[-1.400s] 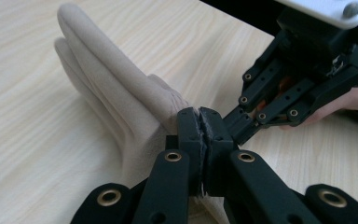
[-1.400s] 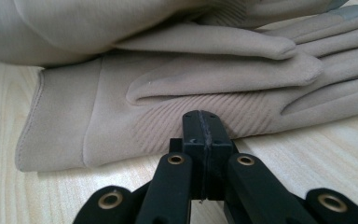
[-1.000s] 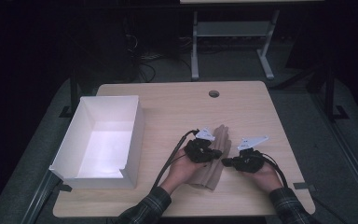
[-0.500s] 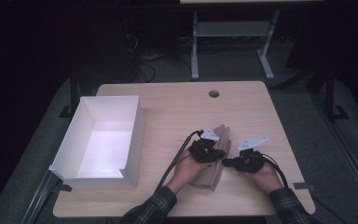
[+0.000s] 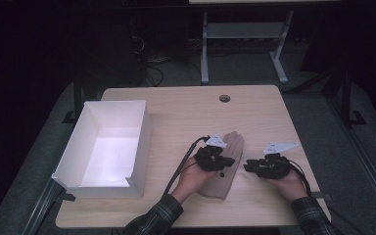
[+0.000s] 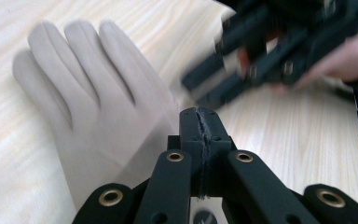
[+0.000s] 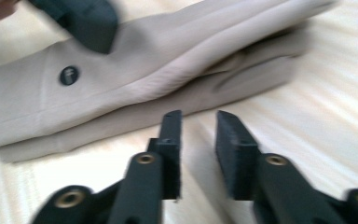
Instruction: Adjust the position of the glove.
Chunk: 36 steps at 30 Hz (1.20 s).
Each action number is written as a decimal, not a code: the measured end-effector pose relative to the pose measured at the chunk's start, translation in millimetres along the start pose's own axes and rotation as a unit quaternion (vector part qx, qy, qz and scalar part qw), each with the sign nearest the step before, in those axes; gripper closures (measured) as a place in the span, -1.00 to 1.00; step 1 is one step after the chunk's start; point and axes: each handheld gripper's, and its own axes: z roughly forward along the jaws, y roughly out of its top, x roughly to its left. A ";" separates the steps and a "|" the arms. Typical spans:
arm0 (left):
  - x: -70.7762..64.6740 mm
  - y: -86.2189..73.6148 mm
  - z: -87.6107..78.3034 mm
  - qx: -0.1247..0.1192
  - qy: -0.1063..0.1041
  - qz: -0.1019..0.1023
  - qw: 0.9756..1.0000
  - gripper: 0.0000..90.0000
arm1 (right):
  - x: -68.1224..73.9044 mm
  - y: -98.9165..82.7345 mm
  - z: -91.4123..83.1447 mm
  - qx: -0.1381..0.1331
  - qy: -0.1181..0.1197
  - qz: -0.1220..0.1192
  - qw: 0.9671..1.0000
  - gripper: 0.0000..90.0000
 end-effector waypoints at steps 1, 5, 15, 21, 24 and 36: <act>-1.0 -3.8 0.1 0.004 -0.003 -0.001 1.000 0.99 | -1.4 -0.5 -2.3 -0.003 -0.015 0.002 1.000 0.26; -6.0 -15.5 3.2 0.016 -0.012 -0.006 1.000 0.99 | -5.1 -3.5 -5.6 -0.007 -0.055 0.005 0.998 -0.06; -18.4 -24.6 16.3 0.047 -0.020 0.005 0.999 0.99 | -10.5 -10.8 0.3 0.009 -0.108 0.011 0.994 -0.33; -17.7 -26.9 9.4 0.062 -0.011 0.015 0.998 0.99 | -9.1 -11.5 1.5 0.011 -0.114 0.007 0.993 -0.38; -15.0 -29.7 3.2 0.067 -0.007 0.015 0.998 0.99 | -8.9 -11.4 1.8 0.012 -0.113 0.007 0.993 -0.41; 1.1 -41.7 -25.9 0.080 0.024 0.014 0.996 0.99 | -8.6 -11.2 3.1 0.017 -0.113 0.004 0.993 -0.57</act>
